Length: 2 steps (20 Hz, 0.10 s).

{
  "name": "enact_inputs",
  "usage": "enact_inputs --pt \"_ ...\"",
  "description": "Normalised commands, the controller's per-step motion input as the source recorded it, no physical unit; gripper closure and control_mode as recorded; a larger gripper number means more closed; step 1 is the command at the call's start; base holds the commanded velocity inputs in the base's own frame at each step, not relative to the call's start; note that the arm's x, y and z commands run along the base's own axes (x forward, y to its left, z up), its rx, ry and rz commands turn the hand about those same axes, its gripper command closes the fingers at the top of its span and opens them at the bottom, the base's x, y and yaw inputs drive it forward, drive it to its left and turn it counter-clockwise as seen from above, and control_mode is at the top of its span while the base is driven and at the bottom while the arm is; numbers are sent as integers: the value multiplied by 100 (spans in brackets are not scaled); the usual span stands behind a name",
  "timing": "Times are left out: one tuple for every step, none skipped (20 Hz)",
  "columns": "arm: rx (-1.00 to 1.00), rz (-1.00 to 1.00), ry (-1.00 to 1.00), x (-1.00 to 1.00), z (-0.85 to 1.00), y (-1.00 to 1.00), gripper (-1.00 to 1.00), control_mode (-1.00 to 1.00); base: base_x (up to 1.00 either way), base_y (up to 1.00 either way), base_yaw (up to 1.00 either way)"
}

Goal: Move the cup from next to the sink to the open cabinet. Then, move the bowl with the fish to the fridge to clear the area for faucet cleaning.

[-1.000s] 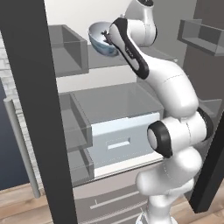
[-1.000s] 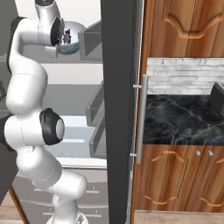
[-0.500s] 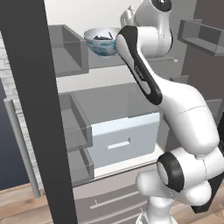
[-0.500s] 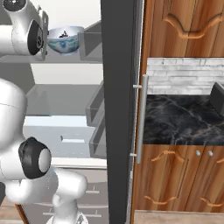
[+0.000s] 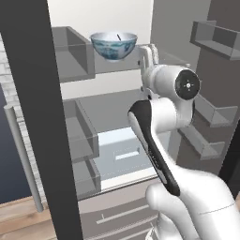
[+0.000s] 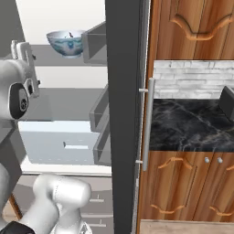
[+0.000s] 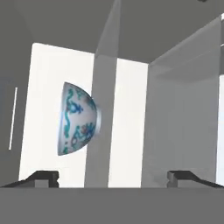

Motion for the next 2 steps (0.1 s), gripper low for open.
enact_inputs --pt "0 -14 -18 -100 -68 0 -100 -100 0 0 0" --pt "0 -16 -16 -100 -71 0 -100 -100 0 0 0"
